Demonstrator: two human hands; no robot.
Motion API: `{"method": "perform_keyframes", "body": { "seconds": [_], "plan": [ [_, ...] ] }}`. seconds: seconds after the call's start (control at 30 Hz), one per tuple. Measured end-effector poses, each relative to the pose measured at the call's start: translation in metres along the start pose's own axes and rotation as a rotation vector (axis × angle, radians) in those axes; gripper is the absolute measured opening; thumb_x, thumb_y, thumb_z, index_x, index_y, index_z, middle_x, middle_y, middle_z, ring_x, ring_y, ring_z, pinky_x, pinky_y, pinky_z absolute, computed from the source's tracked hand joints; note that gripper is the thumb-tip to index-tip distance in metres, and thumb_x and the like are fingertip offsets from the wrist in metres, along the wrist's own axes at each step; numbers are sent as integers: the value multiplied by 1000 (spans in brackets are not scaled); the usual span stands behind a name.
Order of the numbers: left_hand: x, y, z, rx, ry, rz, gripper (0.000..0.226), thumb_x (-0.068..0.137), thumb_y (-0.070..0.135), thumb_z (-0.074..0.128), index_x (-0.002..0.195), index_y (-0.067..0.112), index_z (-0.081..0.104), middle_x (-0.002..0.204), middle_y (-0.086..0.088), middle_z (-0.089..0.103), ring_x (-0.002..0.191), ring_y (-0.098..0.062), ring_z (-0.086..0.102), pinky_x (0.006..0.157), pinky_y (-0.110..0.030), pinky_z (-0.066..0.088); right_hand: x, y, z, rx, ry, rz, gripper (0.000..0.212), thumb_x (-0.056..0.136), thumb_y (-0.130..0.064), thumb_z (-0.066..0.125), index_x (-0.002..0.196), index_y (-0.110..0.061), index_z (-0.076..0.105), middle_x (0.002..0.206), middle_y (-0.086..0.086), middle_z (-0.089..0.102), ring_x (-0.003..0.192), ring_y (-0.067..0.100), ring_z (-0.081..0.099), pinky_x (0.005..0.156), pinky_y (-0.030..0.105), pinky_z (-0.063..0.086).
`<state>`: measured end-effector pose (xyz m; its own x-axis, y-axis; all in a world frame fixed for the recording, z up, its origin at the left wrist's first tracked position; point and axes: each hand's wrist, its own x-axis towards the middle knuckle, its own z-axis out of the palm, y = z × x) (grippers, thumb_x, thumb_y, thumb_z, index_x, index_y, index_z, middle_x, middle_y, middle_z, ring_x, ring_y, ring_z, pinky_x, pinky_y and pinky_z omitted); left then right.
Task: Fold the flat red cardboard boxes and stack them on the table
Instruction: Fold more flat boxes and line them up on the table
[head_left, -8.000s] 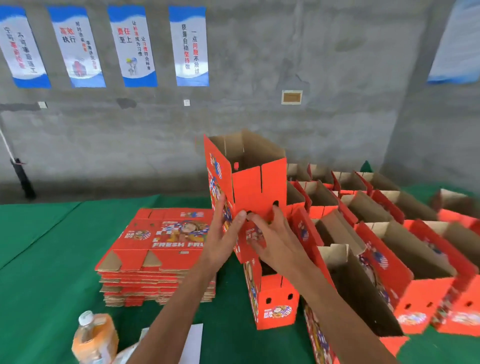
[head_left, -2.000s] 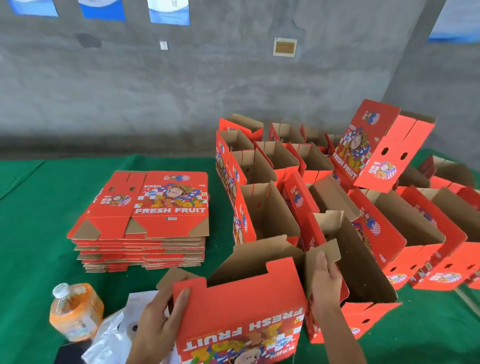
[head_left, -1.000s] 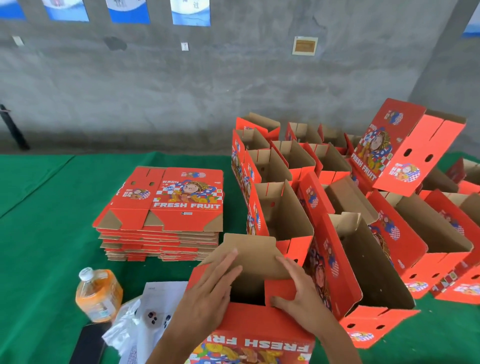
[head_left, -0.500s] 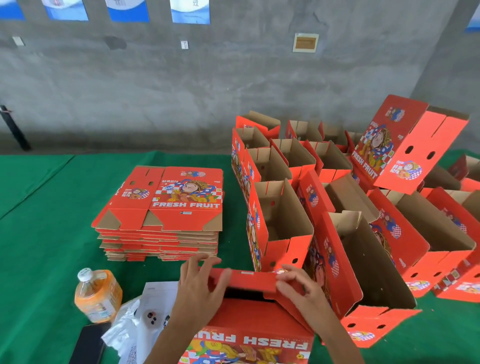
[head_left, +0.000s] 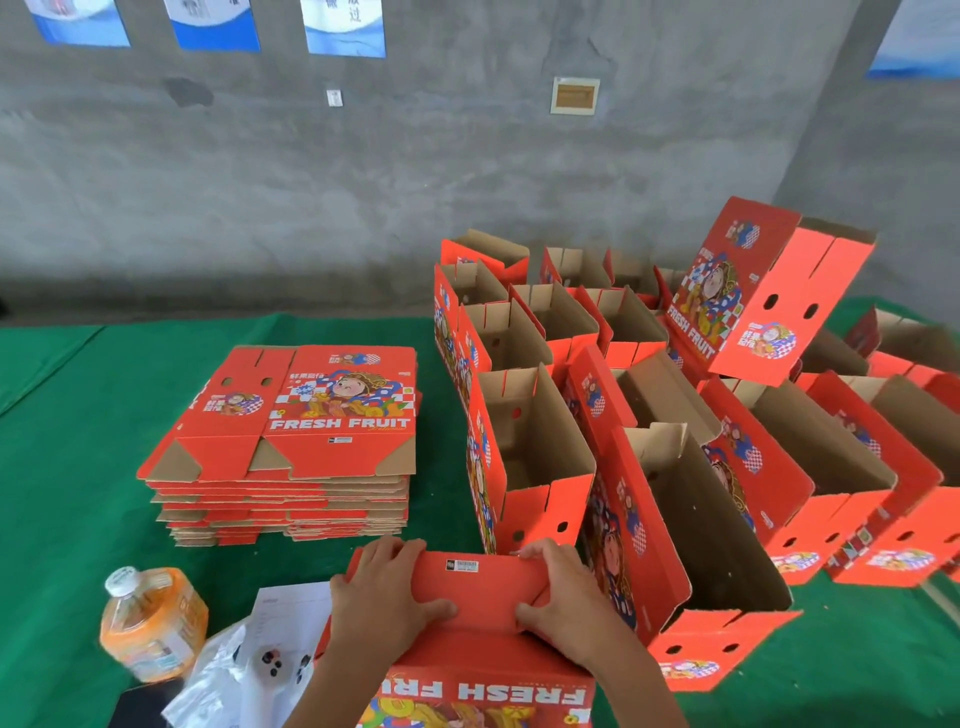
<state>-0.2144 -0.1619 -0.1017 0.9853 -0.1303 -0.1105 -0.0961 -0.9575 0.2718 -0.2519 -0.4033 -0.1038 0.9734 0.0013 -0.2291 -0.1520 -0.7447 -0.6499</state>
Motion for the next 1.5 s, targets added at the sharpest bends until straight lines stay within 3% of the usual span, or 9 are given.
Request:
{"method": "perform_keyframes", "body": {
  "seconds": [0.3, 0.5, 0.67, 0.9, 1.0, 1.17, 1.23, 1.43, 1.5],
  "plan": [
    [2, -8, 4, 13, 22, 16, 67, 96, 79, 26, 151, 43, 39, 157, 20, 35, 148, -8, 28, 116, -52, 34, -7, -7, 1, 302, 99, 53, 45, 95, -34, 63, 135, -41, 45, 135, -16, 45, 112, -5, 53, 92, 17, 44],
    [11, -27, -4, -58, 49, -50, 68, 94, 80, 36, 146, 37, 47, 151, 11, 46, 143, -14, 39, 112, -47, 40, 1, -16, 2, 687, 144, 308, 37, 108, -50, 38, 113, -27, 67, 110, 3, 71, 101, 18, 68, 99, 39, 52],
    [13, -61, -17, -198, 72, -143, 65, 95, 76, 42, 140, 32, 55, 146, 4, 53, 138, -22, 43, 114, -47, 41, 1, -19, 4, 258, 35, 290, 51, 111, -45, 24, 86, -21, 62, 83, 0, 65, 76, 13, 64, 86, 40, 55],
    [-10, -109, -27, -410, 131, -237, 54, 89, 77, 48, 116, 31, 62, 118, 1, 64, 107, -21, 62, 99, -44, 50, 7, -63, 11, -8, -123, 311, 89, 100, -71, 4, 132, -12, 63, 123, 16, 70, 106, 31, 70, 98, 46, 55],
    [-23, -127, -27, -509, 187, -263, 63, 81, 84, 44, 112, 32, 62, 112, 5, 64, 103, -16, 62, 97, -44, 52, 12, -84, 12, -26, -191, 325, 96, 97, -75, 1, 144, -14, 58, 130, 15, 68, 111, 28, 68, 70, 30, 52],
    [-44, -155, -24, -631, 246, -327, 58, 80, 85, 45, 108, 37, 63, 107, 10, 66, 100, -12, 63, 93, -42, 53, 12, -112, 22, -48, -244, 377, 96, 94, -79, 9, 154, -12, 43, 116, 17, 68, 65, 18, 71, 44, 21, 50],
    [-50, -162, -24, -686, 271, -359, 57, 80, 83, 46, 107, 36, 63, 105, 11, 66, 98, -12, 64, 90, -39, 51, 15, -124, 24, -137, -249, 325, 94, 99, -74, 8, 151, -5, 46, 125, 18, 67, 58, 12, 61, 42, 21, 41],
    [-68, -177, -18, -804, 342, -409, 50, 84, 75, 52, 103, 32, 68, 101, 12, 71, 94, -4, 66, 78, -31, 47, 6, -142, 20, -39, -304, 334, 75, 94, -78, 32, 101, -7, 52, 89, 15, 68, 52, 23, 74, 40, 23, 52],
    [-72, -182, -16, -831, 371, -447, 44, 86, 72, 54, 100, 33, 69, 97, 13, 73, 91, -4, 67, 76, -33, 47, 1, -145, 16, -7, -368, 350, 84, 91, -82, 34, 119, -5, 49, 85, 17, 75, 58, 25, 76, 45, 26, 55]
  ]
}}
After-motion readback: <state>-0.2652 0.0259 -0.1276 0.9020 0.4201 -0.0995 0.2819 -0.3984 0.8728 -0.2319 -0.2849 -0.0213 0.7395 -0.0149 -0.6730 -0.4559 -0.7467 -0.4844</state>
